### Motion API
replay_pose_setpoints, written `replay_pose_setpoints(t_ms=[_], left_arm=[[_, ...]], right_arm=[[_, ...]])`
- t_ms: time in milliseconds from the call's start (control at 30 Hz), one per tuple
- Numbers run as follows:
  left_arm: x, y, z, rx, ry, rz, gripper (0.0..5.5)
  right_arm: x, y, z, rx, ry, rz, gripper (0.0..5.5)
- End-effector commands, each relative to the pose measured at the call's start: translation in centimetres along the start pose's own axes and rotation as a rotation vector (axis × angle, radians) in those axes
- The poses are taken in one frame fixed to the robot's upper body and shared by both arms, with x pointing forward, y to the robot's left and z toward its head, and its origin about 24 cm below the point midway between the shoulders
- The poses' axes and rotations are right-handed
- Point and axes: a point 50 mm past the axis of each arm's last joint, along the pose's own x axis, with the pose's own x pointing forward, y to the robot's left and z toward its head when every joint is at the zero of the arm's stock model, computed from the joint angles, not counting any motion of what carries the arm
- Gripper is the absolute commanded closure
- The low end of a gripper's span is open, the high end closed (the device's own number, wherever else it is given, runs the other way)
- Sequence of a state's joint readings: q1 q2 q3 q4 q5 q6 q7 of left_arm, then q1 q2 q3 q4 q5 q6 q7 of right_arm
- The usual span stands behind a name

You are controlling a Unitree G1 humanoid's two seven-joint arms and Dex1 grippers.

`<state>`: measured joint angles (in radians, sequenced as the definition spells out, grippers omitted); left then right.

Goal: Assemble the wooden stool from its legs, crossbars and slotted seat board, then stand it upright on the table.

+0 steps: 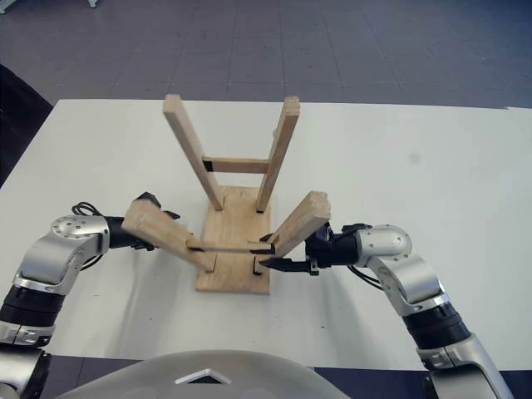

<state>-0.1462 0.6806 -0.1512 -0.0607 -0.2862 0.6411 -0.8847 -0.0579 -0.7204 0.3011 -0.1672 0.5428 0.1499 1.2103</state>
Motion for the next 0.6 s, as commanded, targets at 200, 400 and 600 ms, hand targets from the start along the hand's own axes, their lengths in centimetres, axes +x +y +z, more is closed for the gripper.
replay_pose_setpoints(t_ms=[200,400,600], left_arm=[[0.5,-0.7,0.3,0.006,-0.022,0.011,2.11],[0.4,-0.9,0.2,-0.001,-0.022,0.01,2.11],[0.6,-1.0,0.5,-0.002,-0.031,0.013,2.11]], right_arm=[[-1.2,0.4,-7.7,-0.03,0.358,-0.237,3.47],[-1.2,0.5,-8.2,-0.077,0.333,-0.296,3.47],[-0.5,0.3,-7.3,0.009,0.256,-0.259,3.47]])
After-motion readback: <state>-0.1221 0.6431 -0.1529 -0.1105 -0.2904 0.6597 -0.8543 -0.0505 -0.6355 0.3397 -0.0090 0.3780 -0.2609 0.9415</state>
